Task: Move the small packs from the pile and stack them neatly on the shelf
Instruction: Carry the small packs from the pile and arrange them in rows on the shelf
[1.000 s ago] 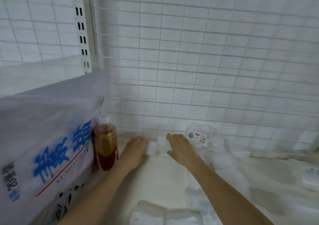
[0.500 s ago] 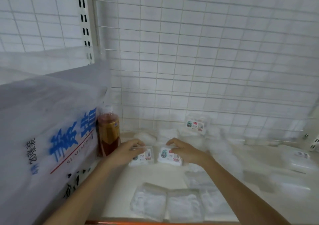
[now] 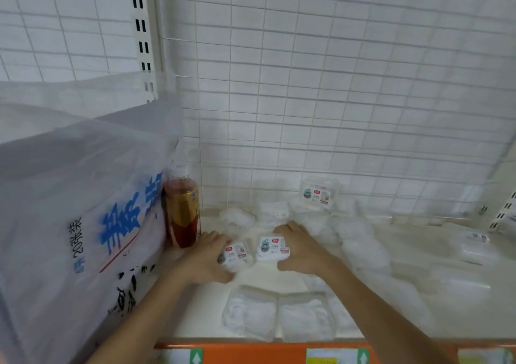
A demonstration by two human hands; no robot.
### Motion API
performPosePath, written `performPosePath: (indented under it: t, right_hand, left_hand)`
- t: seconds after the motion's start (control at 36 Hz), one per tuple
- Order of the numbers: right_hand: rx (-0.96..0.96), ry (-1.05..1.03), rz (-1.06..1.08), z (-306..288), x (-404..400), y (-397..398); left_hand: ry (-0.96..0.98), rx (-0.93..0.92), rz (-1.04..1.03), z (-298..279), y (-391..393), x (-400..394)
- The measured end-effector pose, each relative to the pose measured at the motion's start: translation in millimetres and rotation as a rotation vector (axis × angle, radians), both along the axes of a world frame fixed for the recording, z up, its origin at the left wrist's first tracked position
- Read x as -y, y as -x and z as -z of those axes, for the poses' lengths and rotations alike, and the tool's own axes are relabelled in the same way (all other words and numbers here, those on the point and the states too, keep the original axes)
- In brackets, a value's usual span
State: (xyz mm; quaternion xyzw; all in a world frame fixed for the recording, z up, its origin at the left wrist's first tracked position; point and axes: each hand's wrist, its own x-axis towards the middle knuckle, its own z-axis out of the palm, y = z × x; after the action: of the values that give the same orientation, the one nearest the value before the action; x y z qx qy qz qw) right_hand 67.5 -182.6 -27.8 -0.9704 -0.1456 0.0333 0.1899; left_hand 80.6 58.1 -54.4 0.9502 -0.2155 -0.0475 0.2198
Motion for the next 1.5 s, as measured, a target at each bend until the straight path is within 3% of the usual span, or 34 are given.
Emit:
performPosePath:
  t: [0.06, 0.28, 0.44, 0.56, 0.69, 0.92, 1.08, 1.5]
  right_hand:
    - [0.083, 0.042, 0.015, -3, 2, 6]
    - [0.311, -0.094, 0.151, -20, 37, 46]
    - [0.401, -0.185, 0.262, -31, 93, 97]
    - [0.444, -0.215, 0.360, -32, 137, 148]
    - [0.431, -0.181, 0.530, -20, 196, 222]
    - [0.342, -0.228, 0.766, 0, 289, 350]
    - [0.383, -0.192, 0.895, 21, 358, 427]
    - [0.333, -0.220, 1.070, 48, 500, 504]
  left_hand:
    - [-0.040, -0.003, 0.013, 3, 0, 2]
    - [0.186, 0.166, 0.039, -5, 4, 28]
    - [0.368, 0.283, 0.201, -30, 29, 82]
    - [0.372, 0.300, 0.341, -44, 57, 137]
    - [0.387, 0.265, 0.500, -42, 99, 219]
    - [0.460, 0.124, 0.623, -15, 178, 351]
    - [0.469, 0.043, 0.672, 7, 238, 438]
    - [0.381, -0.038, 0.785, 23, 300, 620]
